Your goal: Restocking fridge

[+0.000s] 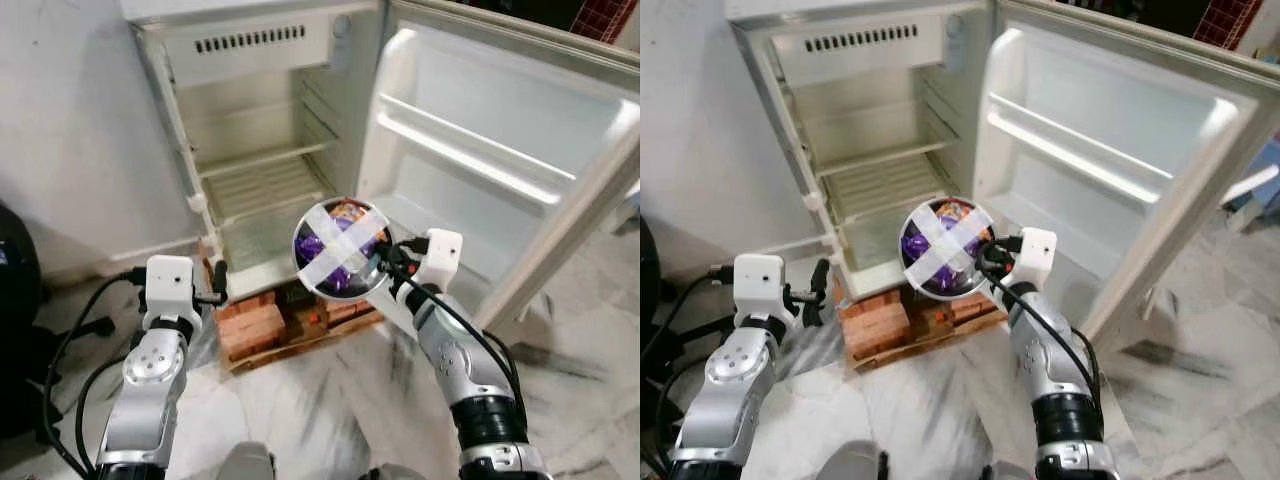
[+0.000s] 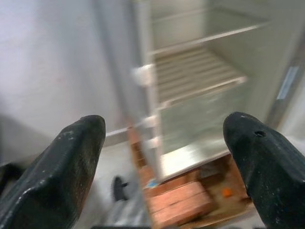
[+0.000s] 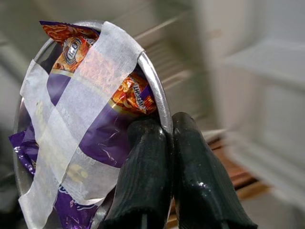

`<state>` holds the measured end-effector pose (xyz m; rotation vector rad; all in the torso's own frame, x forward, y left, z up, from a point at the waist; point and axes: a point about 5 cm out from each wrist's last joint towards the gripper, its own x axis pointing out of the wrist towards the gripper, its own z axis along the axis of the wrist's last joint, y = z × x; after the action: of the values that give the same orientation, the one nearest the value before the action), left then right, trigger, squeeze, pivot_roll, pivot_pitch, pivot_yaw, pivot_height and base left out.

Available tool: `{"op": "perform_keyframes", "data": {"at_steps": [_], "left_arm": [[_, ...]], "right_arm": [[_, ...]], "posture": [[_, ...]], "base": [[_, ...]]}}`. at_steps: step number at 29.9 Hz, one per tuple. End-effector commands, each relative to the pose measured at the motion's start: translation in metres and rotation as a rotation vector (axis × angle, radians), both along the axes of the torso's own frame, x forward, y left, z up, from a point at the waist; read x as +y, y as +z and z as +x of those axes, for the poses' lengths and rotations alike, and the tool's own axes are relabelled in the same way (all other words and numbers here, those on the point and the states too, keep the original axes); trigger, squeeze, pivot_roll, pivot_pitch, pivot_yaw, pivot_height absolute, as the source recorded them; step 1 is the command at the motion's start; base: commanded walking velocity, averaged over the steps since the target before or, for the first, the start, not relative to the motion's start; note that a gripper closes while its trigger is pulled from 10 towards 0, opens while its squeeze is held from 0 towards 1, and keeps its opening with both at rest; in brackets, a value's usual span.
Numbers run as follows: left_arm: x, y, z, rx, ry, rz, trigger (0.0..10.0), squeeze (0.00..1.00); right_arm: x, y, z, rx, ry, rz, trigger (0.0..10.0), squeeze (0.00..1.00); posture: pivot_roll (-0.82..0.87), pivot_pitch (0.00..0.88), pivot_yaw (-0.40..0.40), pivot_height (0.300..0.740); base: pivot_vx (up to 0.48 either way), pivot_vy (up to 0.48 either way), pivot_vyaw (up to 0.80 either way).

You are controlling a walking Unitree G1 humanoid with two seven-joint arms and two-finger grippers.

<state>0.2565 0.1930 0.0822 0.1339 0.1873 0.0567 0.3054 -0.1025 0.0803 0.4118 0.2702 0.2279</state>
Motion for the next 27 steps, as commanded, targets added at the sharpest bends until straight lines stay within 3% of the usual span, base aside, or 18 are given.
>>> {"op": "perform_keyframes", "data": {"at_steps": [1, 13, 23, 27], "left_arm": [[-0.0034, 0.0037, 0.0029, -0.014, -0.002, -0.002, 10.0, 0.0], [-0.0044, 0.0001, 0.0013, 0.004, 0.015, 0.005, 10.0, 0.0], [-0.0043, -0.0033, -0.0011, 0.027, 0.048, 0.008, 10.0, 0.0], [-0.004, -0.0027, -0.001, 0.02, 0.049, 0.002, 10.0, 0.0]], "right_arm": [[-0.0007, 0.0126, 0.0052, -0.055, 0.006, -0.001, 10.0, 0.0], [0.0015, 0.0207, 0.0096, -0.101, 0.034, 0.009, 10.0, 0.0], [0.0057, 0.0209, 0.0082, -0.108, 0.063, -0.006, 10.0, 0.0], [0.0062, 0.0217, 0.0102, -0.113, 0.063, -0.007, 10.0, 0.0]], "posture": [[0.19, 0.059, -0.037, 0.74], [0.19, 0.061, -0.04, 0.74], [0.19, 0.069, -0.039, 0.74], [0.19, 0.069, -0.037, 0.74]], "base": [[0.435, 0.0, 0.0], [0.458, 0.0, 0.0], [0.427, 0.0, 0.74], [0.0, 0.0, 0.76]]}}
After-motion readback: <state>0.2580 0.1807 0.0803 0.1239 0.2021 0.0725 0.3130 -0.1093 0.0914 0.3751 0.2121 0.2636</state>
